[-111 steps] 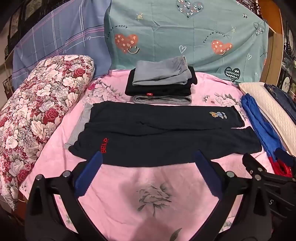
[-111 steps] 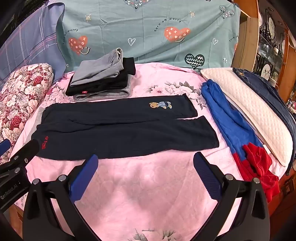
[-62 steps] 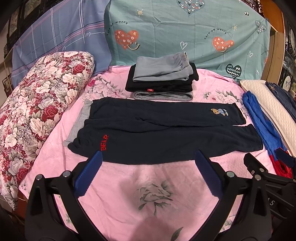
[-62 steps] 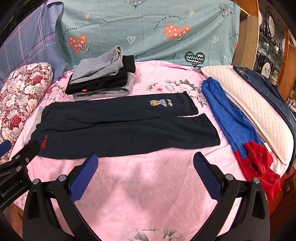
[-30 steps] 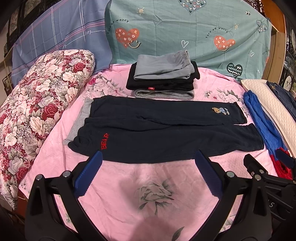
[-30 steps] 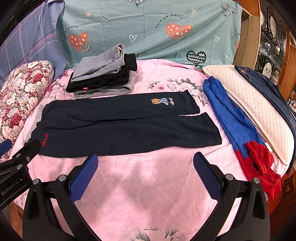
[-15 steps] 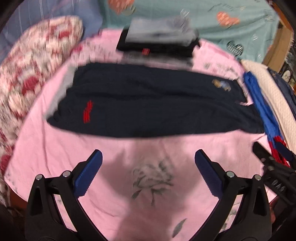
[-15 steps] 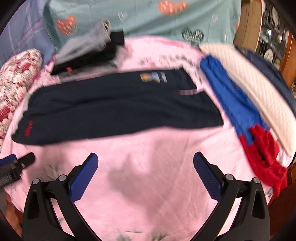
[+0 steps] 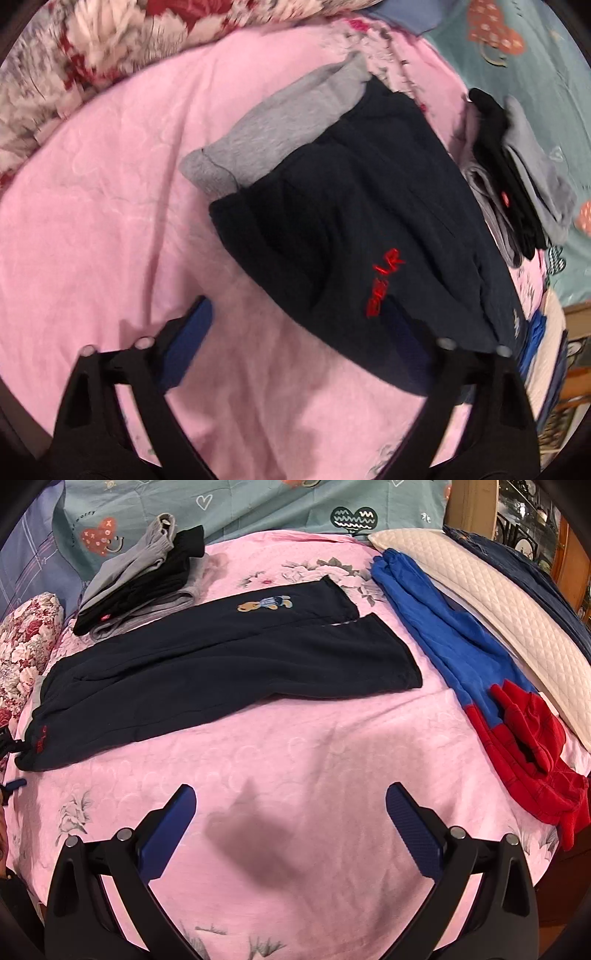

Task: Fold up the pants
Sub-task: 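Grasp the grey-cuffed waistband with the left tool while the right tool grasps the bear-patch leg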

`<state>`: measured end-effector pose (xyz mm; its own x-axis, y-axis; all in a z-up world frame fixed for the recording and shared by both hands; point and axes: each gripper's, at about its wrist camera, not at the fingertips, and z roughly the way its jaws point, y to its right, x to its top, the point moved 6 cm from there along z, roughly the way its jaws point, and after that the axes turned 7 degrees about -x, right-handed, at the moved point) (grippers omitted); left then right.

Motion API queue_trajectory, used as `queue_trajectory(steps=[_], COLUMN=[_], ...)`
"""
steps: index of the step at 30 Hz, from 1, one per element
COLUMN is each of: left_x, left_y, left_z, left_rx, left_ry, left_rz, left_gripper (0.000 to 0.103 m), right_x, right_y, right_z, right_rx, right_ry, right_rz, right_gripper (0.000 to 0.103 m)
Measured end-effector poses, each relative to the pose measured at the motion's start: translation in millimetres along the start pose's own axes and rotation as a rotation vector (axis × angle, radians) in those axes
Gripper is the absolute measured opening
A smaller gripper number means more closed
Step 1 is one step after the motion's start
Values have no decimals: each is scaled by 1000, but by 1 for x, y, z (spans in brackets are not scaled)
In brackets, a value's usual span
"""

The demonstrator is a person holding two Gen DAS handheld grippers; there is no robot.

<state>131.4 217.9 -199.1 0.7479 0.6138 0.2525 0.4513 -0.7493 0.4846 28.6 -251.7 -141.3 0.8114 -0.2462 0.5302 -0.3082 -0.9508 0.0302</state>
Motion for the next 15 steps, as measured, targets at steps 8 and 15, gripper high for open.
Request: queue_trajectory(steps=[8, 15], left_x=[27, 19], left_y=[-2, -10], left_z=[15, -4], left_rx=[-156, -112], left_ry=[-5, 139], left_rz=[-69, 4], left_gripper=[9, 8], right_x=[14, 68], right_y=[25, 77], right_z=[-9, 32], right_rx=[-20, -16], right_ry=[24, -82], right_rz=[39, 118], right_gripper=[102, 102])
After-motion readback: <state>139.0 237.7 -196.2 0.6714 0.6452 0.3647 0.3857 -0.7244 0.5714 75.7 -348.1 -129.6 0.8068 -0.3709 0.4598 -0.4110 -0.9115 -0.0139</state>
